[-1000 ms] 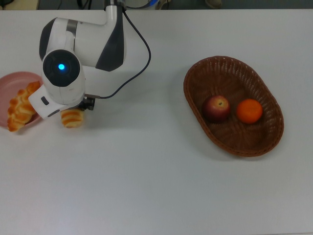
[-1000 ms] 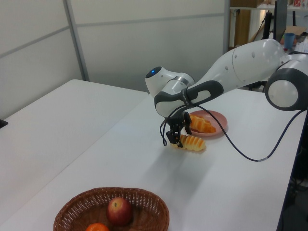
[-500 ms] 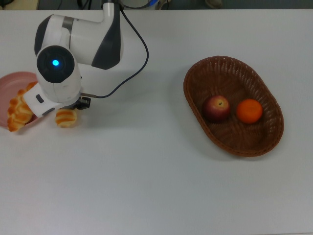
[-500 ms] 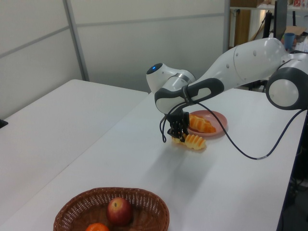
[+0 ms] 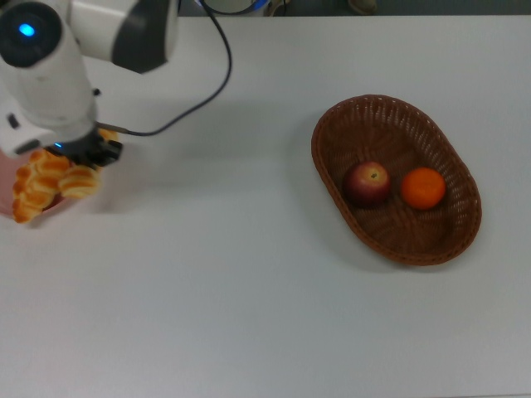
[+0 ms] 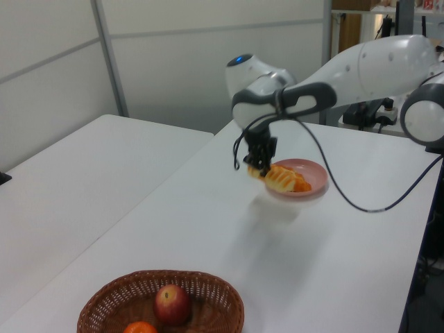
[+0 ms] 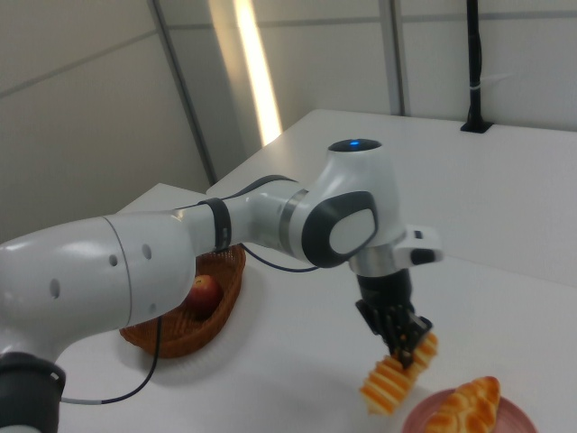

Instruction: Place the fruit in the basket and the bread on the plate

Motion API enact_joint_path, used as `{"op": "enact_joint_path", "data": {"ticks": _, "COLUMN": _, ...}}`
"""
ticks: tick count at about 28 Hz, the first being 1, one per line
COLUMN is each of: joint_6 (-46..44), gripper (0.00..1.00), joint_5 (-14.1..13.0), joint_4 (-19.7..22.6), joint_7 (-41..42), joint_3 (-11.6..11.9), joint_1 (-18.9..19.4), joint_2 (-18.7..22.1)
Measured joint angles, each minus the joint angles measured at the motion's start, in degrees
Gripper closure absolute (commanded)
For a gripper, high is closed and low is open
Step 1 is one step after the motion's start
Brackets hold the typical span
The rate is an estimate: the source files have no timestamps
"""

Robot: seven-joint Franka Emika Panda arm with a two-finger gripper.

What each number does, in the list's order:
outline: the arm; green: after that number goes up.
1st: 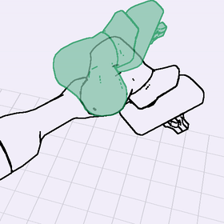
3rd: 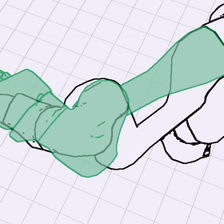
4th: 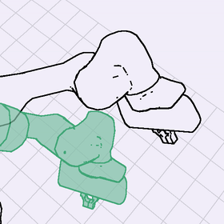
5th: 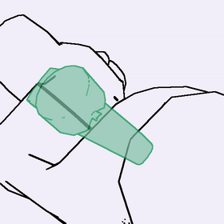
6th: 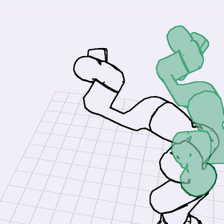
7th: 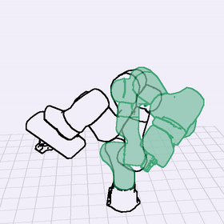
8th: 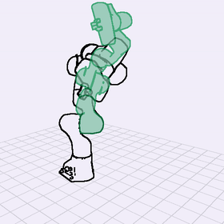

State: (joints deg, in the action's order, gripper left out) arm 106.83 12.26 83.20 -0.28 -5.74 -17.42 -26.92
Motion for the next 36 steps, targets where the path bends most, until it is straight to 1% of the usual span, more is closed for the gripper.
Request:
{"op": "enact_joint_path", "data": {"ticks": 4, "joint_6": 0.22, "gripper": 1.0, "joint_5": -0.06, "joint_4": -0.05, "joint_7": 2.02, "joint_3": 0.07, "joint_1": -5.38, "joint_2": 1.01}}
{"op": "enact_joint_path", "data": {"ticks": 8, "joint_6": 4.74, "gripper": 1.0, "joint_5": -0.49, "joint_4": -0.01, "joint_7": 3.97, "joint_3": 0.07, "joint_1": -10.22, "joint_2": 0.53}}
{"op": "enact_joint_path", "data": {"ticks": 10, "joint_6": 6.81, "gripper": 1.0, "joint_5": -0.54, "joint_4": 0.09, "joint_7": 4.38, "joint_3": 0.06, "joint_1": -11.48, "joint_2": -0.04}}
{"op": "enact_joint_path", "data": {"ticks": 13, "joint_6": 8.99, "gripper": 0.99, "joint_5": -0.53, "joint_4": 0.18, "joint_7": 4.44, "joint_3": 0.06, "joint_1": -12.18, "joint_2": -1.67}}
{"op": "enact_joint_path", "data": {"ticks": 14, "joint_6": 9.44, "gripper": 0.94, "joint_5": -0.53, "joint_4": 0.19, "joint_7": 4.44, "joint_3": 0.06, "joint_1": -12.21, "joint_2": -2.23}}
{"op": "enact_joint_path", "data": {"ticks": 15, "joint_6": 9.82, "gripper": 0.83, "joint_5": -0.52, "joint_4": 0.22, "joint_7": 4.44, "joint_3": 0.07, "joint_1": -12.21, "joint_2": -2.82}}
{"op": "enact_joint_path", "data": {"ticks": 16, "joint_6": 10.16, "gripper": 0.26, "joint_5": -0.5, "joint_4": 0.22, "joint_7": 4.44, "joint_3": 0.06, "joint_1": -12.2, "joint_2": -3.38}}
{"op": "enact_joint_path", "data": {"ticks": 17, "joint_6": 10.76, "gripper": 0.0, "joint_5": -0.45, "joint_4": 0.23, "joint_7": 4.44, "joint_3": 0.08, "joint_1": -12.22, "joint_2": -4.12}}
{"op": "enact_joint_path", "data": {"ticks": 22, "joint_6": 11.39, "gripper": 0.0, "joint_5": 0.54, "joint_4": 0.2, "joint_7": 4.49, "joint_3": 0.13, "joint_1": -12.23, "joint_2": -5.2}}
{"op": "enact_joint_path", "data": {"ticks": 27, "joint_6": 11.39, "gripper": 0.0, "joint_5": 0.53, "joint_4": -0.12, "joint_7": 5.2, "joint_3": 0.2, "joint_1": -12.56, "joint_2": -5.03}}
{"op": "enact_joint_path", "data": {"ticks": 29, "joint_6": 11.39, "gripper": 0.0, "joint_5": 0.0, "joint_4": -0.26, "joint_7": 5.45, "joint_3": 0.21, "joint_1": -13.02, "joint_2": -4.81}}
{"op": "enact_joint_path", "data": {"ticks": 32, "joint_6": 11.39, "gripper": 0.0, "joint_5": -1.49, "joint_4": -0.53, "joint_7": 6.14, "joint_3": 0.22, "joint_1": -13.48, "joint_2": -4.21}}
{"op": "enact_joint_path", "data": {"ticks": 36, "joint_6": 11.39, "gripper": 0.0, "joint_5": -3.99, "joint_4": -0.74, "joint_7": 7.15, "joint_3": -0.01, "joint_1": -13.45, "joint_2": -2.13}}
